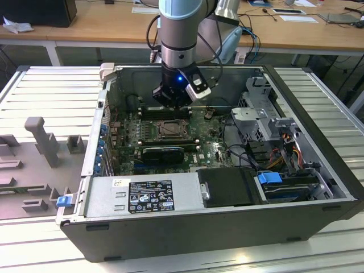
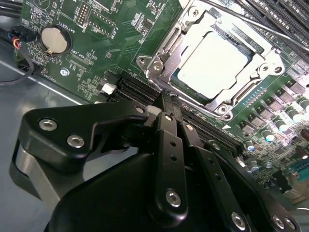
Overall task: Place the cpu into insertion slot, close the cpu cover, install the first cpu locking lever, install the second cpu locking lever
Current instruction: 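Install the first cpu locking lever, then install the second cpu locking lever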
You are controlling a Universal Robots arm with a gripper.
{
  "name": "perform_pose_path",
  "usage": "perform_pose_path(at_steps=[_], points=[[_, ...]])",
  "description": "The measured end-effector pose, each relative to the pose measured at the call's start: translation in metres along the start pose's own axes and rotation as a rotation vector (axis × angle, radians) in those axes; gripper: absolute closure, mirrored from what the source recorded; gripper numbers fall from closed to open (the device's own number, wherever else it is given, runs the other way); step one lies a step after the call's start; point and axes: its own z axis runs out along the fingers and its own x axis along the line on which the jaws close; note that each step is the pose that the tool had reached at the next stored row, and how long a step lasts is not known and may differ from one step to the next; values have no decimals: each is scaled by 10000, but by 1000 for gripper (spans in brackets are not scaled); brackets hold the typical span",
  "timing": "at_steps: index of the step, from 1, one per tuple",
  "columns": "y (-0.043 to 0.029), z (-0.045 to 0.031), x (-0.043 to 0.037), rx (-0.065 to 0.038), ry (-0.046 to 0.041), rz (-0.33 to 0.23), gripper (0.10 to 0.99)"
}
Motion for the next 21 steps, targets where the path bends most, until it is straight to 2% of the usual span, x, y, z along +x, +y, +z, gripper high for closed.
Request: perform_pose_path(at_steps=[13,17,21], points=[[-74,-9,4,1,0,1,980],[-76,-49,2,-4,-1,2,980],[-89,-52,2,-10,-1,1,980]])
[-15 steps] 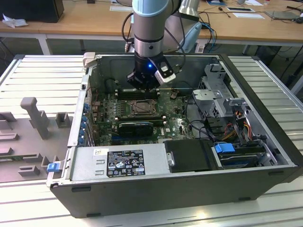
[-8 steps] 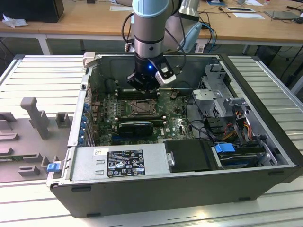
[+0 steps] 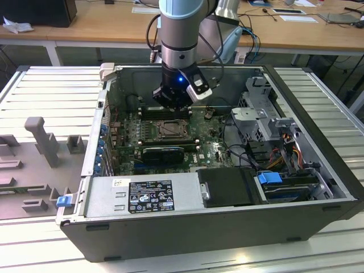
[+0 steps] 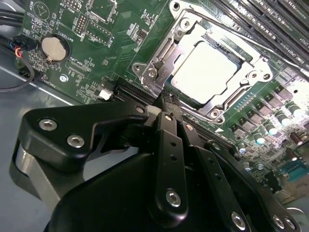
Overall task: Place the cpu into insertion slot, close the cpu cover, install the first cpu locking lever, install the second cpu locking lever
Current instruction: 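Install the second cpu locking lever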
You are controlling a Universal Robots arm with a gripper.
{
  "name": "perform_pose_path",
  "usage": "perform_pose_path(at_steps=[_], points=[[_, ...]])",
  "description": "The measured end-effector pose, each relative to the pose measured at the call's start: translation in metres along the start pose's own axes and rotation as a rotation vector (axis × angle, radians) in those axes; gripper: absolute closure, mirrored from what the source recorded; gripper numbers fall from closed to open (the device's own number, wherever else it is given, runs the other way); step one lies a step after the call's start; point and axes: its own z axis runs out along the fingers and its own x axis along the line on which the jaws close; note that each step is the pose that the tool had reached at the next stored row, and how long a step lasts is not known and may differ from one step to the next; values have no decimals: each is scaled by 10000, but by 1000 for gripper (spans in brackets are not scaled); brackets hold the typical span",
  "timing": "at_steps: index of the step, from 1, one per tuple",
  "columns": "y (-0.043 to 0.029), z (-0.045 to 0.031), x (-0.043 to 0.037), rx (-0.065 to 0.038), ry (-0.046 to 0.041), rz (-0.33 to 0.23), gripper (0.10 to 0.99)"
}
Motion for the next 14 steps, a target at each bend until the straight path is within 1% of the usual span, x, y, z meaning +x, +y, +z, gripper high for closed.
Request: perform_pose_path(at_steps=[4,8,10,11,12,14], points=[[-27,-2,1,0,-1,1,980],[-28,-18,1,2,1,0,980],[-26,-44,-1,1,0,0,980],[-24,-66,-1,1,0,-1,980],[-20,-110,-3,1,1,0,980],[-17,-149,-5,1,0,-1,980]])
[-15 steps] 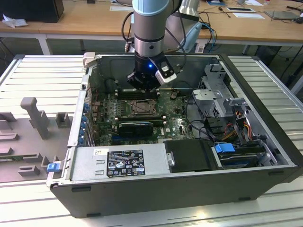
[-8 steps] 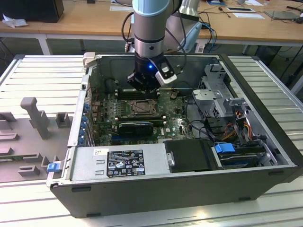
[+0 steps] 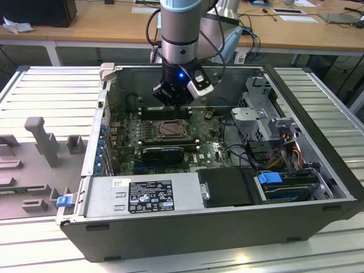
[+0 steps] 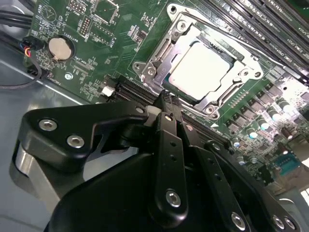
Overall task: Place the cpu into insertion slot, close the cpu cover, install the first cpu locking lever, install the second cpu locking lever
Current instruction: 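Install the second cpu locking lever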
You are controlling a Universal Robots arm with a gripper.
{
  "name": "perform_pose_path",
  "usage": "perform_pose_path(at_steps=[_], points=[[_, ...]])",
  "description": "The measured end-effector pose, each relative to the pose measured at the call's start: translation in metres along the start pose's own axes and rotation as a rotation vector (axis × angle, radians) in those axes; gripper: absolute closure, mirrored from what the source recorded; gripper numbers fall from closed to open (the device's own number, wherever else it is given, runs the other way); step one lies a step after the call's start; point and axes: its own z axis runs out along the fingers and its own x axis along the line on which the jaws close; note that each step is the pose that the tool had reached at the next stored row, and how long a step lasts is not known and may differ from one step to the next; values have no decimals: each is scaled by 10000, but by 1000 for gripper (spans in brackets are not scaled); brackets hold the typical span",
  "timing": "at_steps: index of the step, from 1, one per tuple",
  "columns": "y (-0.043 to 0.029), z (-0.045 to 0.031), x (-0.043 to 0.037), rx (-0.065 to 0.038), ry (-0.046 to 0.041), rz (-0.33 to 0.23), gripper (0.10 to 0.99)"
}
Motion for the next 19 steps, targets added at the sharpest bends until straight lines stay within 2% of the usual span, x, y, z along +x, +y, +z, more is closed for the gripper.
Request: perform_pose_path(at_steps=[6,16,18,19], points=[[6,-66,-3,1,0,1,980],[-12,-68,-2,2,0,1,980],[-13,-84,-2,4,2,0,980],[-12,-115,-4,2,1,0,980]])
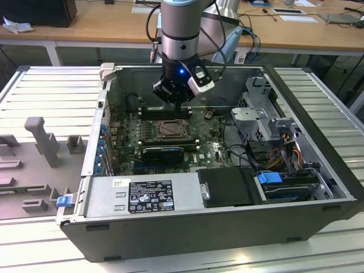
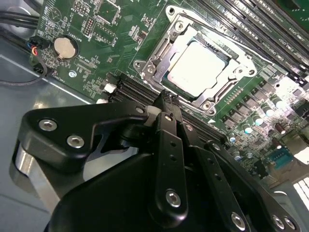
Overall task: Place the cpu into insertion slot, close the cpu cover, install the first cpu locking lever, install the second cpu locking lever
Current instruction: 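Install the second cpu locking lever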
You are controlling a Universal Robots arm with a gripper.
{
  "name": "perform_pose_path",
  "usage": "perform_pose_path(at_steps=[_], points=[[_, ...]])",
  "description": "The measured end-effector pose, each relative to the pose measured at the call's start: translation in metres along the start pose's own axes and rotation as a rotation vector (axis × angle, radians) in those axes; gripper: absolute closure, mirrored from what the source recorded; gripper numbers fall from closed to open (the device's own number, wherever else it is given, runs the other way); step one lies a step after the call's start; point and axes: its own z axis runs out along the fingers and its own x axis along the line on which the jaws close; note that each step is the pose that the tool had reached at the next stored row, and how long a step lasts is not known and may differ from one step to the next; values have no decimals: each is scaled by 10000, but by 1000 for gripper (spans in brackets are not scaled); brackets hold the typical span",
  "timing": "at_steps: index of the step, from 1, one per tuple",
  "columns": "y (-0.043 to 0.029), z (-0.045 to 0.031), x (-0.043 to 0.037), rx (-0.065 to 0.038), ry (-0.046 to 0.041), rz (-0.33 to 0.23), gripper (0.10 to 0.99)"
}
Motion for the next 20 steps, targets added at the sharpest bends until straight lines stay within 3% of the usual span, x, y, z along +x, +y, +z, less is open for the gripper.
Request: perform_pose_path(at_steps=[14,20], points=[[-198,-35,8,-1,-1,0,980],[-212,-64,8,-1,-1,1,980]])
